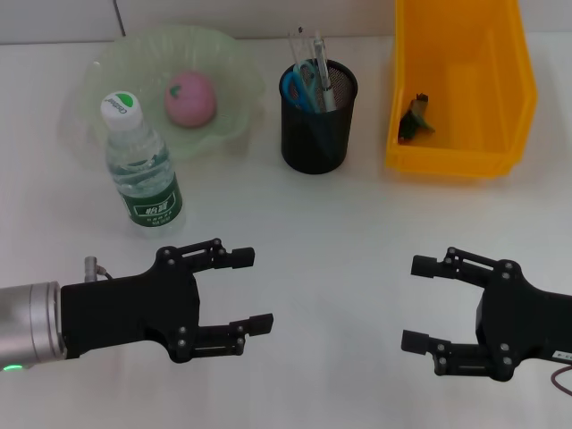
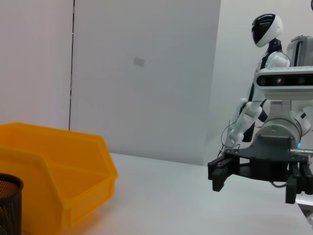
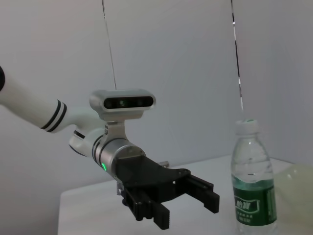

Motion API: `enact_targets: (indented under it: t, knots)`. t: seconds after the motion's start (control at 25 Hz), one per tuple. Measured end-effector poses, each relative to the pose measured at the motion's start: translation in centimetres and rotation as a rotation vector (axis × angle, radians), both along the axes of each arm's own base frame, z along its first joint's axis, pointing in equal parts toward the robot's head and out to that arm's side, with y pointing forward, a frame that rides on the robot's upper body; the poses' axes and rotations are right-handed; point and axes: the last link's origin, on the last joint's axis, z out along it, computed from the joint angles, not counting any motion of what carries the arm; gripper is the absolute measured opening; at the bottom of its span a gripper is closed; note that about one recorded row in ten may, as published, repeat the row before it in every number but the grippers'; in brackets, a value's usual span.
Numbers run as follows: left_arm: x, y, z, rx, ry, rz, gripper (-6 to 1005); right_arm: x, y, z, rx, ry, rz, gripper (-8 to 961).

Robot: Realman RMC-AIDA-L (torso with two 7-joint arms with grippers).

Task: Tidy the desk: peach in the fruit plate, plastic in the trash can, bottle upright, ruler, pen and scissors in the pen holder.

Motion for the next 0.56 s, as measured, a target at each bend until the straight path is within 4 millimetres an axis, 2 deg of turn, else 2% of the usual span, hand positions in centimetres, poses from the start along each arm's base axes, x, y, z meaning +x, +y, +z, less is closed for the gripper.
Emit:
enact_targets:
  t: [0.56]
  knots:
    - [0.15, -0.05, -0.15, -0.004, -0.007, -0.001, 783, -0.09, 0.89, -0.44, 0.012, -0.026, -0.013, 841]
